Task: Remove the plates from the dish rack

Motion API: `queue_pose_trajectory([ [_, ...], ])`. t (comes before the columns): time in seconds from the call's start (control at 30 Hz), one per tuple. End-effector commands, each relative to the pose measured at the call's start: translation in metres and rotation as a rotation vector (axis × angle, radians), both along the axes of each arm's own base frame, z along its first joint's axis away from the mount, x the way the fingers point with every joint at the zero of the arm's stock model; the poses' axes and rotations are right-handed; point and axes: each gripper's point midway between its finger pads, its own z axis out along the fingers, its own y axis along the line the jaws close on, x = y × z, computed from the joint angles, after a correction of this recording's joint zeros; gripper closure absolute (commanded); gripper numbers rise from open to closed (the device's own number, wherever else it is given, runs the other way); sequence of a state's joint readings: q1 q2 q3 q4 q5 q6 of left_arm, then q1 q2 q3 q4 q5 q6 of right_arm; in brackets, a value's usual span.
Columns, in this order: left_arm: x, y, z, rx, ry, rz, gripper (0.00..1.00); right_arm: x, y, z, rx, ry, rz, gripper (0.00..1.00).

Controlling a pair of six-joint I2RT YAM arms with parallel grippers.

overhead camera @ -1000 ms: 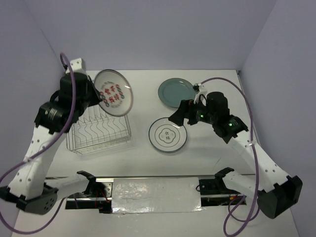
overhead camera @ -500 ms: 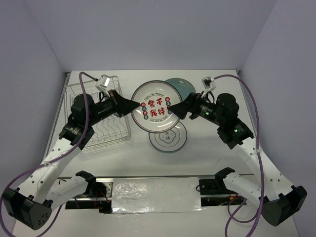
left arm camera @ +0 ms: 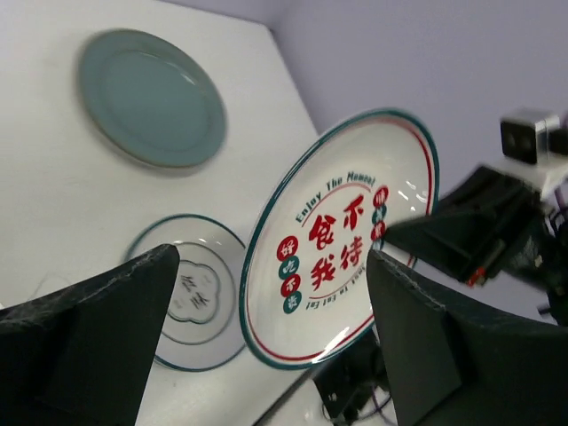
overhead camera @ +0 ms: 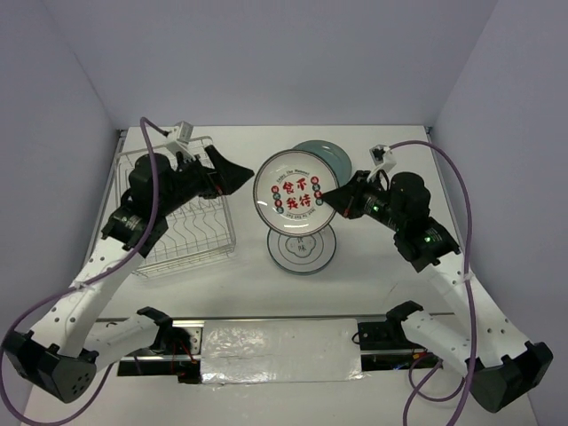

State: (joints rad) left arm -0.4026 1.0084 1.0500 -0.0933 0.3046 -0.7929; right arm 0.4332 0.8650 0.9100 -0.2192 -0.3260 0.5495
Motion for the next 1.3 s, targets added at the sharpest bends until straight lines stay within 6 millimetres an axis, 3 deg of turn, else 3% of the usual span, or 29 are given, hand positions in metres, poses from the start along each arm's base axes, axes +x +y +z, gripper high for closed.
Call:
queue_pose_trajectory([
  [0.0,0.011,0.056,-0.006,0.206,0.043,0.280,0.01,0.022,-0.038,-0.018,-0.072,0.080,-0.165,1.00],
  [0.03,0.008,0.071,-0.017,0.282,0.070,0.326,0.00,0.020,-0.031,-0.034,-0.084,0.129,-0.094,1.00],
  [0.07,0.006,0.087,-0.013,0.313,0.052,0.397,0.00,0.020,-0.032,-0.044,-0.088,0.157,-0.073,1.00],
  [0.17,-0.006,0.105,-0.013,0.396,0.004,0.428,0.00,0.021,-0.033,-0.084,-0.122,0.250,-0.012,0.98],
  [0.33,-0.024,0.120,-0.020,0.497,-0.046,0.412,0.01,0.022,-0.032,-0.128,-0.165,0.337,0.036,0.95],
  [0.47,-0.034,0.131,-0.045,0.582,-0.015,0.409,0.00,0.025,-0.036,-0.160,-0.202,0.407,0.027,0.90],
  [0.6,-0.037,0.137,-0.071,0.637,-0.004,0.409,0.00,0.027,-0.038,-0.186,-0.236,0.464,0.020,0.76],
  [0.63,-0.038,0.138,-0.084,0.656,0.011,0.400,0.00,0.028,-0.040,-0.191,-0.244,0.477,0.010,0.75],
  [0.7,-0.038,0.138,-0.090,0.654,0.009,0.400,0.00,0.031,-0.045,-0.201,-0.279,0.502,-0.014,0.68],
  [0.73,-0.038,0.137,-0.095,0.658,0.018,0.394,0.00,0.032,-0.047,-0.204,-0.294,0.513,-0.025,0.62],
  [0.77,-0.039,0.137,-0.097,0.657,0.024,0.391,0.00,0.032,-0.049,-0.208,-0.312,0.525,-0.031,0.50],
  [0.87,-0.040,0.137,-0.099,0.652,0.029,0.394,0.01,0.032,-0.062,-0.218,-0.451,0.571,-0.088,0.36],
  [1.03,-0.042,0.144,-0.097,0.651,0.027,0.430,0.01,0.023,-0.052,-0.242,-0.635,0.624,-0.081,0.32],
  [1.27,-0.045,0.153,-0.092,0.643,0.016,0.484,0.00,0.020,-0.037,-0.241,-0.628,0.619,-0.053,0.31],
])
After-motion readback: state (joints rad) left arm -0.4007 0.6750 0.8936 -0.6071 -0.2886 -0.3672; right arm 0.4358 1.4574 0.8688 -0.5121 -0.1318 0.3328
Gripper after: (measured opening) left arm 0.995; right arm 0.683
